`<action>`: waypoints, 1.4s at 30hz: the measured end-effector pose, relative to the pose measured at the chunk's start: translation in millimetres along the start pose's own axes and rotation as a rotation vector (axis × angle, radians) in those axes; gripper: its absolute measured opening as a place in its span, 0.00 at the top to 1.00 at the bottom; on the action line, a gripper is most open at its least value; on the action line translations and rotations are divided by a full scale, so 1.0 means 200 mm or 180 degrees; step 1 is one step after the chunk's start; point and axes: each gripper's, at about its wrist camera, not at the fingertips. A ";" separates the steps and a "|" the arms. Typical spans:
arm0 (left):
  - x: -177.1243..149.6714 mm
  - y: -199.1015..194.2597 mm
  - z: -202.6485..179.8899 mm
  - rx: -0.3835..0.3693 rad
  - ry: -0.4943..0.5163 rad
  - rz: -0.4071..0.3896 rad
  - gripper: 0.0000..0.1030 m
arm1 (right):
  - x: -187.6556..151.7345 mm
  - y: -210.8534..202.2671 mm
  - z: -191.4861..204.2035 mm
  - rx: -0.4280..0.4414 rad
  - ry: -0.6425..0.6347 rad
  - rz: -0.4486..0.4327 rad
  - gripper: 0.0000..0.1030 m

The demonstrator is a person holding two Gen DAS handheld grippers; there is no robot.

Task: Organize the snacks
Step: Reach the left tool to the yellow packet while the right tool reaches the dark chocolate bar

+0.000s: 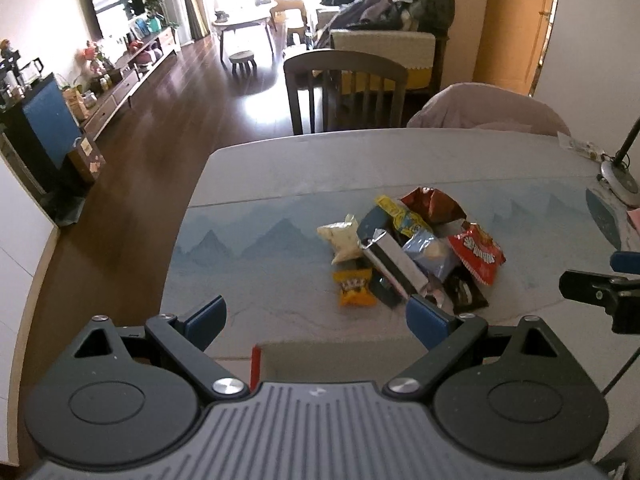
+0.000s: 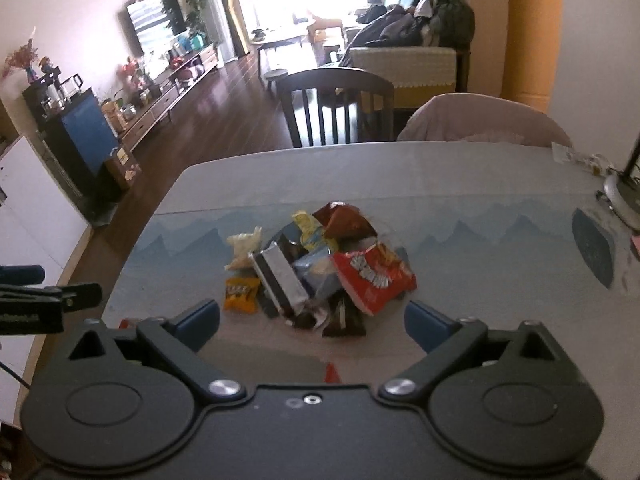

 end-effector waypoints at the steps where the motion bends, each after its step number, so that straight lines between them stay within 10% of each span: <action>1: 0.03 0.03 -0.01 -0.0003 -0.0003 0.0030 0.06 | 0.03 0.03 -0.03 0.0002 0.0017 0.0038 0.05; 18: 0.37 0.72 -0.23 0.0070 -0.0154 0.0736 0.06 | 0.30 0.69 -0.44 -0.0132 0.0599 0.0632 0.09; 35: 0.21 1.31 -0.17 0.0199 -0.0316 0.1603 0.07 | 0.03 1.08 -0.28 0.0423 0.0308 0.1533 0.29; 42: 0.18 1.42 -0.18 0.0211 -0.0342 0.1708 0.24 | -0.01 1.19 -0.26 0.0424 0.0235 0.1621 0.39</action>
Point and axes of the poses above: each gripper's, at about its wrist camera, not at the fingertips, and y roughly the way its jaws point, z to its left, x to its top, and after that the axes turned 10 degrees about -y, right-handed
